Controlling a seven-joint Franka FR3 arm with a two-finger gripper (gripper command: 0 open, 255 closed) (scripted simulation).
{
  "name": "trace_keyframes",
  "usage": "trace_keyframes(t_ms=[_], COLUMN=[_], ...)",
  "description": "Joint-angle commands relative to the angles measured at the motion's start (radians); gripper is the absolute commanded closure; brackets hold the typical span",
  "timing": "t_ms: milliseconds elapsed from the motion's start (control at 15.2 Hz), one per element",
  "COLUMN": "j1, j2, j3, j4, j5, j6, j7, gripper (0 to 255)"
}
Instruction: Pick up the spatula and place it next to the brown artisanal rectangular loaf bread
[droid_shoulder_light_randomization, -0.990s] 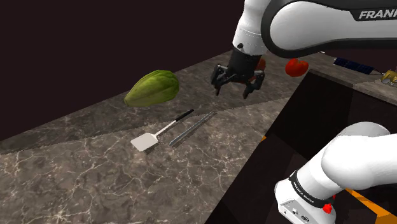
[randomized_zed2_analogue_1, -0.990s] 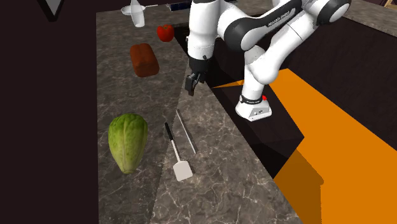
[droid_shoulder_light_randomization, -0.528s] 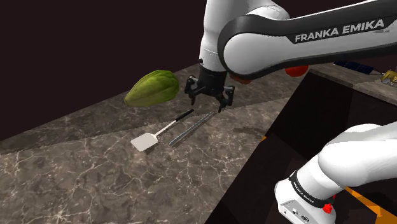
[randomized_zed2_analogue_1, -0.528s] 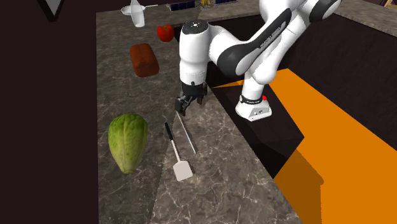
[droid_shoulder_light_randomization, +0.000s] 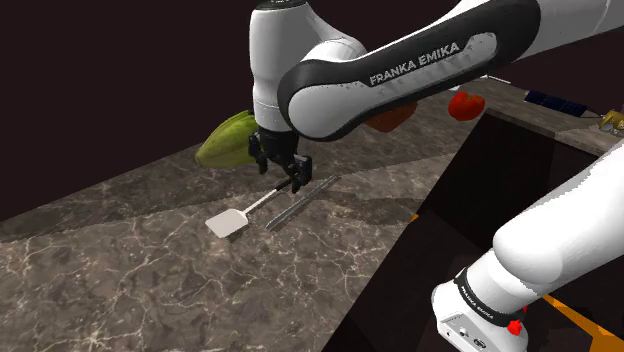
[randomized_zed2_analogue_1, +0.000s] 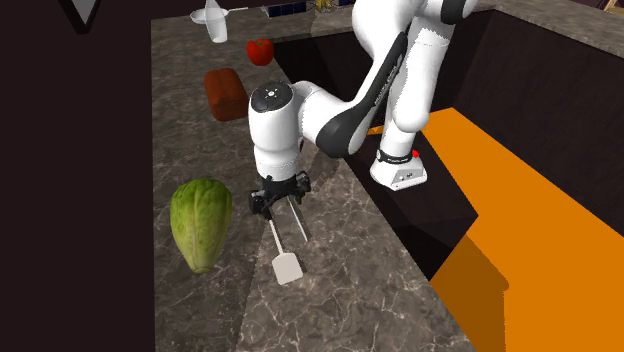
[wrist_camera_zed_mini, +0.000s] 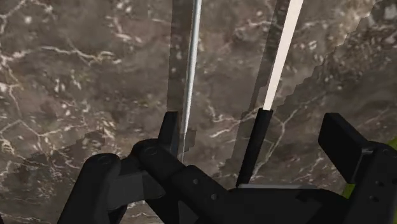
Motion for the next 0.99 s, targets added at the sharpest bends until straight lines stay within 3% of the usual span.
trace_keyframes(t_ms=[0,66,528,924], j1=[0.001,0.022,0.055,0.058], j2=[0.134,0.198,0.261,0.266], j3=[0.021,0.010,-0.028,-0.031], j4=[0.070,0.108,0.069,0.066], j5=[-0.120,-0.175,-0.243,-0.249], j6=[0.001,-0.004,0.073,0.079], j7=[0.176,0.252,0.298,0.302], gripper=[0,0,0,0])
